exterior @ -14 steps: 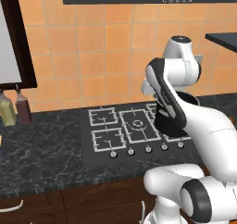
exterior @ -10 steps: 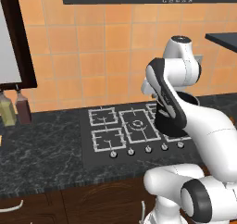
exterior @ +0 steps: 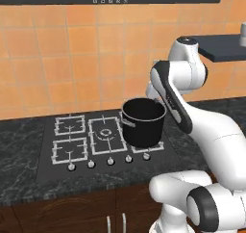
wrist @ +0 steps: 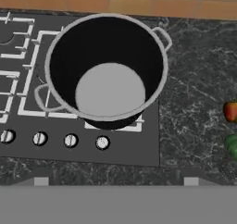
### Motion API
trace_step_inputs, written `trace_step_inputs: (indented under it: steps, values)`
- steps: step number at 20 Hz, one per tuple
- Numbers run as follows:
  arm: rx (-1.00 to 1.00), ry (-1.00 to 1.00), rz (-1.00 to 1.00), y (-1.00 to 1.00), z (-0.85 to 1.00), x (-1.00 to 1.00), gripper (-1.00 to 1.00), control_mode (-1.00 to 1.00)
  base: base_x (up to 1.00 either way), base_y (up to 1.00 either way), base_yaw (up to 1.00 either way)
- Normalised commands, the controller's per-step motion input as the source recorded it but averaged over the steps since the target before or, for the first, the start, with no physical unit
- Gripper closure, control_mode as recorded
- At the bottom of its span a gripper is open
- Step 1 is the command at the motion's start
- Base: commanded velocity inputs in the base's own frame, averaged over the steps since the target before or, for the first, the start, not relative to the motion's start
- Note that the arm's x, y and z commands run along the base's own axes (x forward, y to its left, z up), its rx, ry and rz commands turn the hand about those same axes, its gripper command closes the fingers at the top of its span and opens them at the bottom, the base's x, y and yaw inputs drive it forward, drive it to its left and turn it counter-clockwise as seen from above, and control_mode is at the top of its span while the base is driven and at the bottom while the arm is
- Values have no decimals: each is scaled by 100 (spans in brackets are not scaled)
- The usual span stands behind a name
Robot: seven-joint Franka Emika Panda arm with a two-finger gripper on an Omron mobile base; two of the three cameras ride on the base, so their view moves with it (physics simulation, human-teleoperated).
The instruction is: Put the bell pepper and broccoli in the pot. Retrieve the spatula and lightly stir the vegetables in the pot.
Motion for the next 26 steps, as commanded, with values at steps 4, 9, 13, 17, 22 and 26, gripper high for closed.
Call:
trace_step_inputs:
  steps: [4, 9, 13, 17, 22, 26]
  values:
    - [0, 0, 0, 0, 0, 0, -100, 100, 0, -76, 0]
    - [0, 0, 0, 0, 0, 0, -100, 100, 18, -52, -1]
    - [0, 0, -2, -3, 0, 0, -100, -100, 36, -12, -5]
    - [1, 0, -7, -24, -22, -6, -100, -100, 0, 0, 0]
    - [0, 0, -10, -35, -66, -15, -100, -100, 0, 0, 0]
    - [0, 0, -9, -32, -81, 0, -100, -100, 0, 0, 0]
